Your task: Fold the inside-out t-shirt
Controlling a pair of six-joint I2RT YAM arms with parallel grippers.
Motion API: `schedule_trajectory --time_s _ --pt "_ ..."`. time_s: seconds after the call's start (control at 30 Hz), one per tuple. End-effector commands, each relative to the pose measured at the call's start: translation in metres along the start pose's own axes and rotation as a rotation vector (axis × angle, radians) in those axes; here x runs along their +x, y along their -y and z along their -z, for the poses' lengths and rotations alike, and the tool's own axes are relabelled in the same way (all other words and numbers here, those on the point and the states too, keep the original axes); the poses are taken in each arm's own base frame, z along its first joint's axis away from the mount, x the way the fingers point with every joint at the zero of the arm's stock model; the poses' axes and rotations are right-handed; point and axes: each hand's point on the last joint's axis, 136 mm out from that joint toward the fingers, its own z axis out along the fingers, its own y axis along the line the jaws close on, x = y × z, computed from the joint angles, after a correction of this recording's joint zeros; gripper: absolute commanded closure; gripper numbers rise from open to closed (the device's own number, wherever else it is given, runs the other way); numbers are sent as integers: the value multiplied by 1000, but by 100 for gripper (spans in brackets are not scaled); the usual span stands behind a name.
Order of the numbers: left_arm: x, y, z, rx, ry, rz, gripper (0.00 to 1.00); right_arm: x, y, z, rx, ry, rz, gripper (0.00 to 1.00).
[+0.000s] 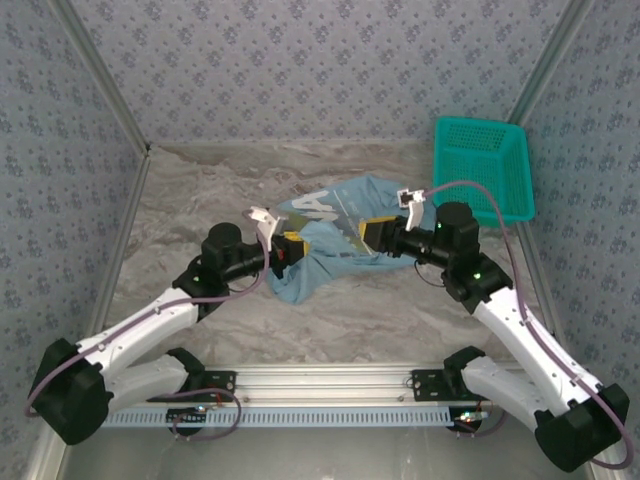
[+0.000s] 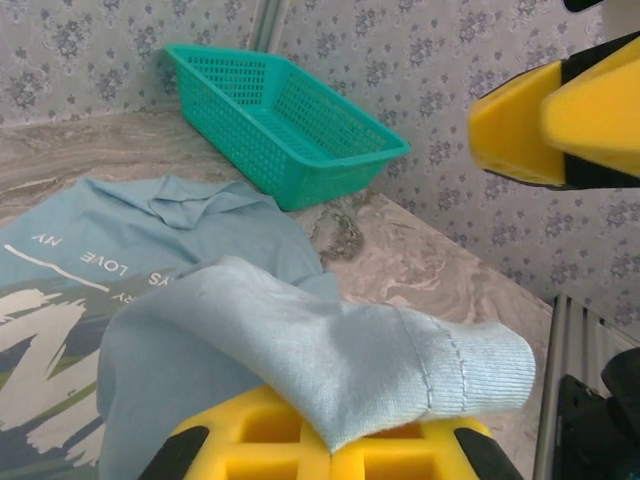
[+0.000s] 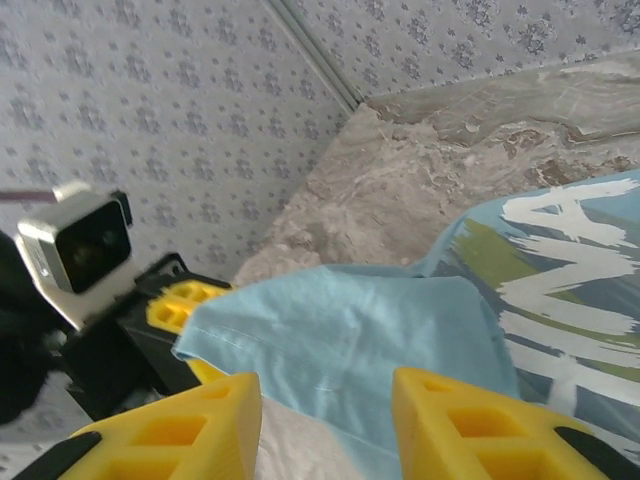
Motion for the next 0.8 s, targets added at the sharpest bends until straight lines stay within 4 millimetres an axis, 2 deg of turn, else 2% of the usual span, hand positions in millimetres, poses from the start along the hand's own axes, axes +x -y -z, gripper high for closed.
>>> schedule_trajectory --time_s 0.0,0.13,0.27,0.37,0.53,0.77 --pt "-4 7 7 35 1 0 100 34 10 -7 42 -113 149 50" --pt "-7 6 7 28 -3 8 100 60 22 -15 88 -174 226 45" --pt "-8 4 6 17 -11 20 100 88 13 -21 -8 -236 300 37" --pt "-8 4 5 17 -17 25 100 96 9 -25 -11 -233 385 35" --pt "-8 5 6 17 -24 26 100 92 7 -40 24 -240 487 35" --pt "-7 6 8 19 -31 23 100 74 -5 -57 16 -216 551 46"
